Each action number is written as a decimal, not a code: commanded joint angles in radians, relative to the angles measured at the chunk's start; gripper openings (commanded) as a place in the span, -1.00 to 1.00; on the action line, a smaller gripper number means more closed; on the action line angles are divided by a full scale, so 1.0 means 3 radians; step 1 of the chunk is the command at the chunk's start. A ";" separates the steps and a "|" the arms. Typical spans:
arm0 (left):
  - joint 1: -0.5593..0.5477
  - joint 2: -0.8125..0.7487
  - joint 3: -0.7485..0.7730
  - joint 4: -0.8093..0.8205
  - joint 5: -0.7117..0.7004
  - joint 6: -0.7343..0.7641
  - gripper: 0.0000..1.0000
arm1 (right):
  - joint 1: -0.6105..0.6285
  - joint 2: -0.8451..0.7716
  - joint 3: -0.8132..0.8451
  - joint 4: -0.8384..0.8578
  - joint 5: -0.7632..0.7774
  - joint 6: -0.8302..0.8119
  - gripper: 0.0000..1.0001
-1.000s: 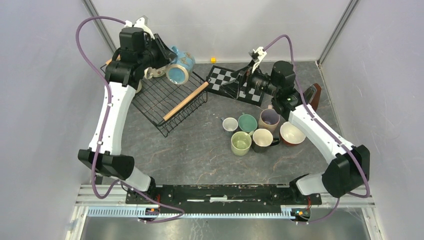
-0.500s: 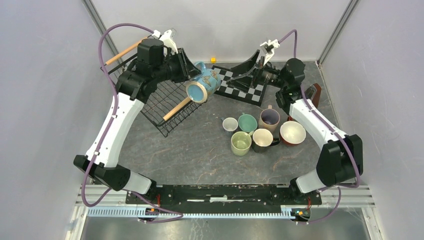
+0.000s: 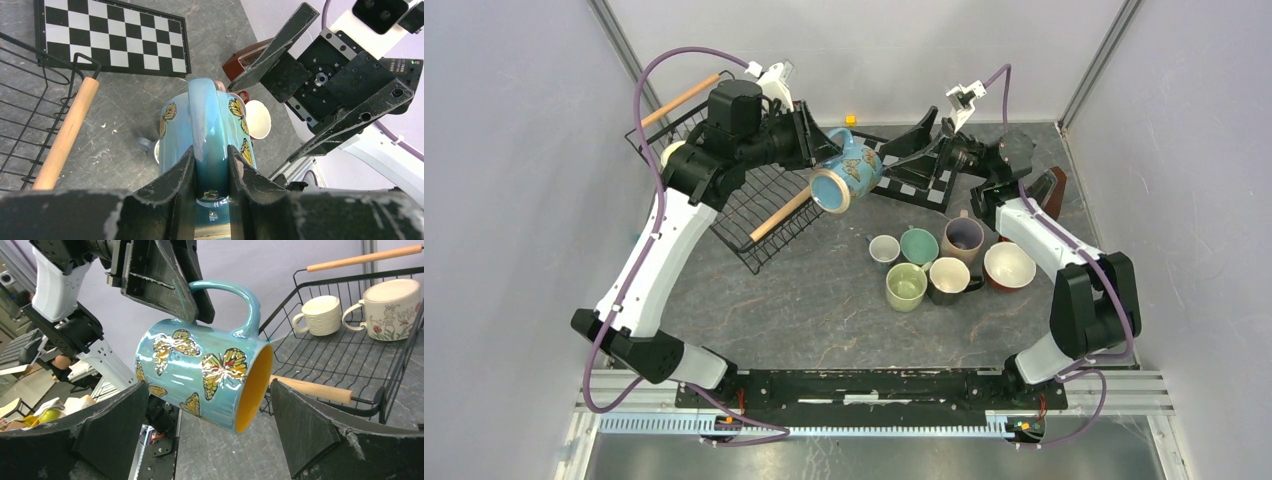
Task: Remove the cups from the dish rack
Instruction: Place the cup at the center of the board, then unload the cup from the dish rack.
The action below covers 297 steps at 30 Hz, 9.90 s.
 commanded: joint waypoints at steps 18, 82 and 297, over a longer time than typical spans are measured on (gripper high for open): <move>-0.0076 -0.0098 0.0110 0.1004 0.0581 -0.0048 -0.95 | 0.0125 0.0149 -0.0095 0.1925 -0.0233 0.1522 0.92; -0.0086 -0.0327 -0.0203 0.1071 0.0397 -0.0346 1.00 | 0.0321 -0.1251 0.1080 -0.4309 0.1621 -0.1954 -1.00; 0.1952 0.2779 0.0860 0.1610 -0.1156 0.0382 1.00 | 0.2468 -0.2087 0.0372 -0.4788 0.4051 -0.2465 0.96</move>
